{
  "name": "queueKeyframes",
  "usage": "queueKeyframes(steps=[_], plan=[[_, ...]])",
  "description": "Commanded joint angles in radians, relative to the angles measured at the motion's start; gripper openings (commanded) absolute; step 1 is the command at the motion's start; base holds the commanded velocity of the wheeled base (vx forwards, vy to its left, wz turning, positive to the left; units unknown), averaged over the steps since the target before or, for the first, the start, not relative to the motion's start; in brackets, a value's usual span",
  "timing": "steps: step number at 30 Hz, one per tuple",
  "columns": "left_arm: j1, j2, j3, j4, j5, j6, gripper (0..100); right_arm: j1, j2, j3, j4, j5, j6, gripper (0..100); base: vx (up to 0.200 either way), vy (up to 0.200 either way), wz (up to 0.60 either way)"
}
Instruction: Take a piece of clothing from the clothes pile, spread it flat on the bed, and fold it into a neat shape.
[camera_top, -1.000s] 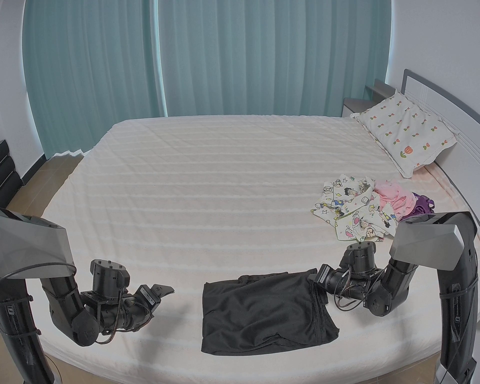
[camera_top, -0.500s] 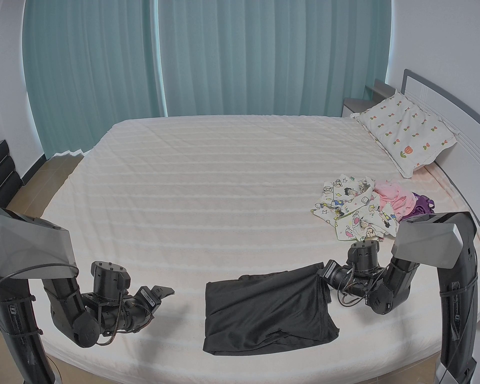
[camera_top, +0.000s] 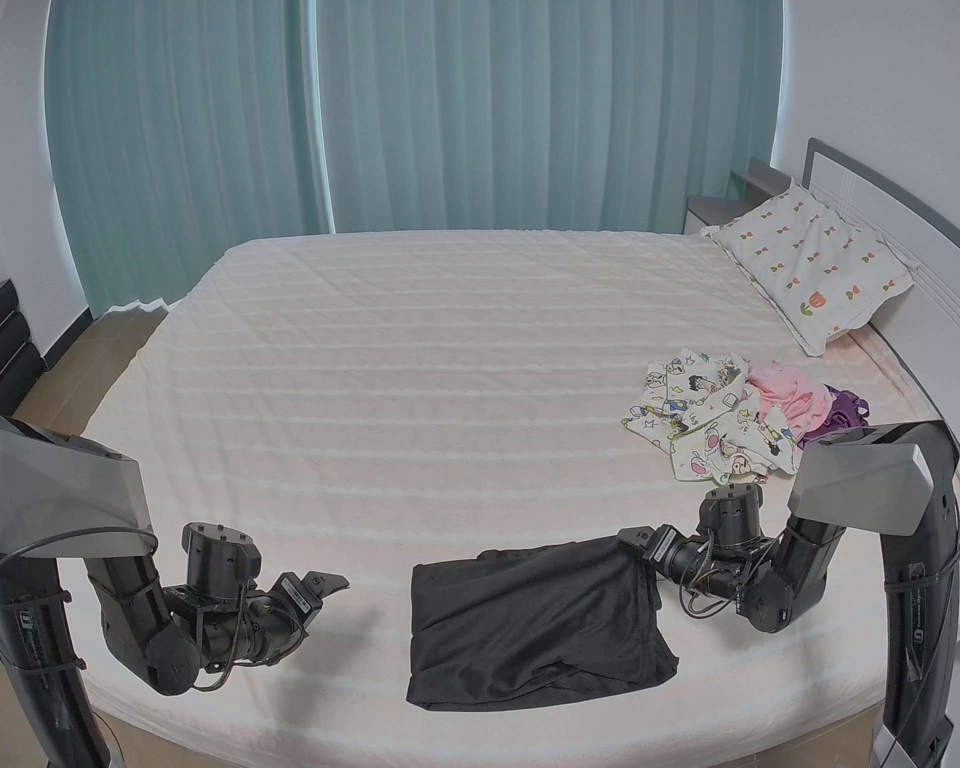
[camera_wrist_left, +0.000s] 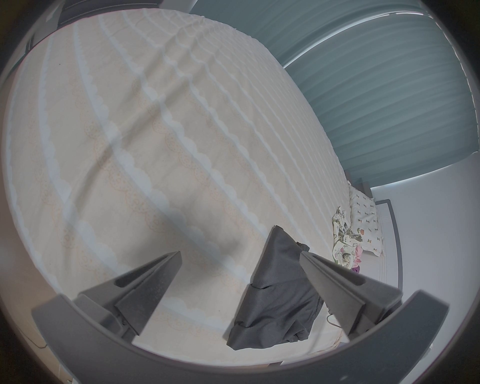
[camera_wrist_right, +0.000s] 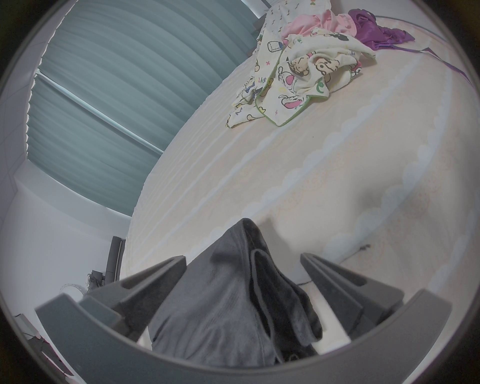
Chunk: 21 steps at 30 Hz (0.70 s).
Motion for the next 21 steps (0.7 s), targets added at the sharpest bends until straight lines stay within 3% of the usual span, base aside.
queueKeyframes(steps=[1, 6, 10, 14, 21], plan=[[0.0, 0.001, 0.0, 0.0, 0.0, 0.0, 100, 0.0, -0.083, 0.079, -0.002, 0.016, -0.004, 100, 0.0, 0.0, 0.0], [0.0, 0.001, 0.0, 0.0, 0.0, 0.0, 100, 0.005, -0.119, 0.182, -0.002, 0.102, -0.051, 100, -0.16, 0.0, 0.0], [0.0, 0.001, 0.0, 0.0, 0.0, 0.0, 100, 0.028, -0.119, 0.228, 0.0, 0.118, -0.108, 100, -0.2, 0.0, 0.0], [0.0, 0.001, 0.0, 0.0, 0.0, 0.0, 100, 0.035, -0.118, 0.24, 0.0, 0.135, -0.111, 100, -0.2, 0.0, 0.0], [0.0, 0.001, 0.0, 0.0, 0.001, 0.0, 100, 0.041, -0.113, 0.234, -0.002, 0.141, -0.111, 100, 0.0, 0.0, 0.0]])
